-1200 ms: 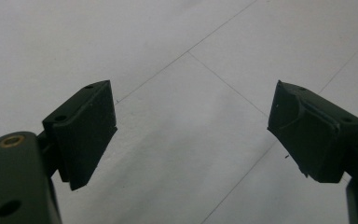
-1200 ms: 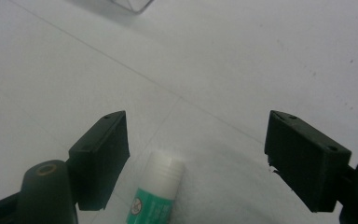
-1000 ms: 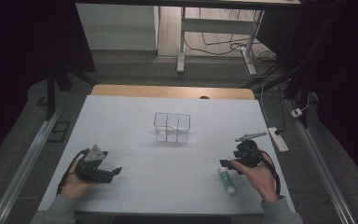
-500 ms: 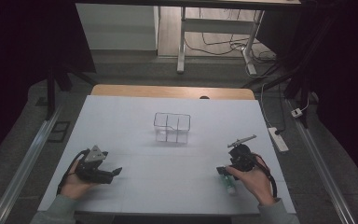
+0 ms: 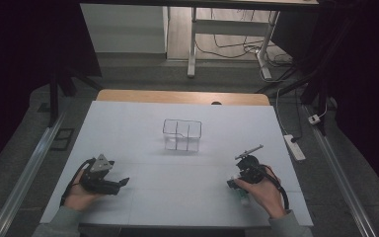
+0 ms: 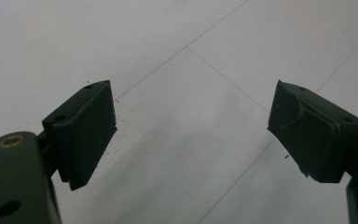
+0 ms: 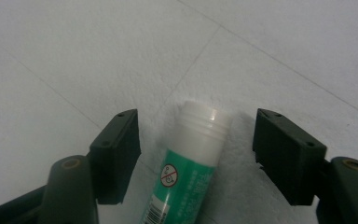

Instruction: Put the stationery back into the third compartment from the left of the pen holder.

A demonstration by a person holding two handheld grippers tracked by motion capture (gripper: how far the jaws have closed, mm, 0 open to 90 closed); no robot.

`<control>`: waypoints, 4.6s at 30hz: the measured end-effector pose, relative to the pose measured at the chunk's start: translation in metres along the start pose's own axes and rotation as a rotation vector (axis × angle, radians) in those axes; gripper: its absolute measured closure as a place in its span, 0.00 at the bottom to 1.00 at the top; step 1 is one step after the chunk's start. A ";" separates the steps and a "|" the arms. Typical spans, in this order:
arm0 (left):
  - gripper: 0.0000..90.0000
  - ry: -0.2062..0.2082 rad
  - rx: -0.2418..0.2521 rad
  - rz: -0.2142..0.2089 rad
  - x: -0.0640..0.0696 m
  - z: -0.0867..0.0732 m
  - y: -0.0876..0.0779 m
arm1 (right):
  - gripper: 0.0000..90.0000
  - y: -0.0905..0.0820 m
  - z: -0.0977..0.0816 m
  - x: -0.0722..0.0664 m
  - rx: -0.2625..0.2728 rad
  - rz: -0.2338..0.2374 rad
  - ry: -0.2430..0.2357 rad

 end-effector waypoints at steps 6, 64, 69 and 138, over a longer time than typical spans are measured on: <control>0.16 0.002 -0.002 0.001 0.000 0.000 0.000 | 0.45 0.002 -0.001 -0.001 -0.020 -0.008 -0.001; 0.16 0.004 -0.004 0.007 0.000 0.000 0.000 | 0.72 -0.036 0.022 0.005 0.320 0.031 0.078; 0.16 0.004 -0.003 0.007 0.000 0.000 0.000 | 0.72 -0.038 0.027 0.005 0.361 0.037 0.074; 0.16 0.001 -0.004 0.010 0.001 -0.001 -0.001 | 0.72 -0.058 0.112 -0.007 0.704 0.106 0.021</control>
Point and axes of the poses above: each handheld gripper's, and its own axes: y roughly forward along the jaws, z roughly out of its top, x roughly to its right, the point moved 6 cm from there along y, roughly forward along the jaws, and after that the axes turned 5 degrees about -y, right-handed, at the moved point
